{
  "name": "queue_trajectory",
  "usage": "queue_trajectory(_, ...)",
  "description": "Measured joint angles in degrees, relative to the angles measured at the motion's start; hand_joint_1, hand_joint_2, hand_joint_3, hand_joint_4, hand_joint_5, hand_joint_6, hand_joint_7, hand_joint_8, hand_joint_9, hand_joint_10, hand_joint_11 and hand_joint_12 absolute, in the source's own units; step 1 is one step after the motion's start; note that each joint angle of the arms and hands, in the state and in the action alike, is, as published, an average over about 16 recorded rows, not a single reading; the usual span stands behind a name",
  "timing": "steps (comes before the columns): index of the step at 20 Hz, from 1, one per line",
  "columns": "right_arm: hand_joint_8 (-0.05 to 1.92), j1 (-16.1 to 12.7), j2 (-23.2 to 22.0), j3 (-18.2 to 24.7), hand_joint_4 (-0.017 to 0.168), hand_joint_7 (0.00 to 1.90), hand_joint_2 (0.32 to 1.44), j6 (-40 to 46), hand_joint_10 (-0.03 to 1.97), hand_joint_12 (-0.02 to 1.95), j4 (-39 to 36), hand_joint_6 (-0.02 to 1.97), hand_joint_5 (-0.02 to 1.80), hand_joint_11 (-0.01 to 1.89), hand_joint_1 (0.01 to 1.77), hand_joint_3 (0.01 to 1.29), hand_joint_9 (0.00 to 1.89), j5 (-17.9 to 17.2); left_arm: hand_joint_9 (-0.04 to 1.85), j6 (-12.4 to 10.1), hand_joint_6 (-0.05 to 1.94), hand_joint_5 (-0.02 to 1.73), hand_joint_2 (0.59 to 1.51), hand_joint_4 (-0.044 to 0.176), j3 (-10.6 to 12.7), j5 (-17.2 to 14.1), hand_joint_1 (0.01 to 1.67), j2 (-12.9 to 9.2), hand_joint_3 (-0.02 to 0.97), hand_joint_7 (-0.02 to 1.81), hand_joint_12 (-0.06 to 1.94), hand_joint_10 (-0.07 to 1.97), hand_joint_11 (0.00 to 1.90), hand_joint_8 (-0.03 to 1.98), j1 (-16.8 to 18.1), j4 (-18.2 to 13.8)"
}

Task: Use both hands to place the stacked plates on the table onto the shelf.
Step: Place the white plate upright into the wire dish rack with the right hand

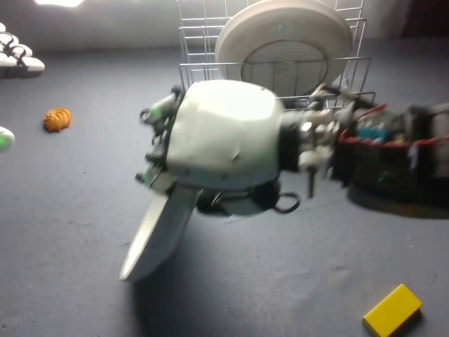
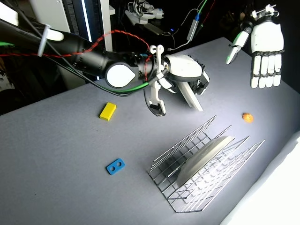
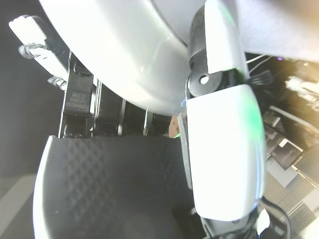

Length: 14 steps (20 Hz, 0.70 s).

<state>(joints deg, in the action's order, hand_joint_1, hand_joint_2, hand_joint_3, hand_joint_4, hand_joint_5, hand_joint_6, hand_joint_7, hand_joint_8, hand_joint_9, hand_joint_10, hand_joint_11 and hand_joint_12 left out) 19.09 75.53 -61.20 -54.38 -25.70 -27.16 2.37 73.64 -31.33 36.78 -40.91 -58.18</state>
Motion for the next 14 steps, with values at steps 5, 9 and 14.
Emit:
queue_trajectory(5, 0.94, -2.63, -7.46, 4.67, 0.017, 1.04, 1.00, 4.98, 0.00, 1.11, 0.33, 0.90, 0.96, 0.63, 1.20, 0.01, 1.16, -0.02, 0.07, 0.45, 0.02, 0.13, 1.201, 0.003, 0.06, -1.00, 0.02, -0.68, 0.017, 0.12, 0.02, 0.01, 0.03, 0.00, 3.01, -1.36)
queue_trajectory(9, 0.92, -5.09, -12.34, 6.87, 0.014, 1.06, 1.00, 10.98, 0.00, 1.09, 1.65, 0.92, 0.97, 0.65, 1.20, 0.01, 1.17, 0.65, 0.07, 0.71, 0.02, 0.12, 1.201, 0.003, 0.03, -1.91, 0.02, -1.04, 0.016, 0.11, 0.02, 0.01, 0.02, 0.00, 4.25, -2.62)
queue_trajectory(14, 0.90, -8.69, -15.72, 6.74, 0.013, 1.07, 1.00, 19.90, 0.00, 1.06, 4.09, 0.91, 0.97, 0.67, 1.20, 0.01, 1.19, 2.27, 0.07, 0.94, 0.02, 0.12, 1.201, 0.003, -0.01, -3.54, 0.02, -1.23, 0.017, 0.12, 0.02, 0.01, 0.03, 0.00, 5.23, -4.59)
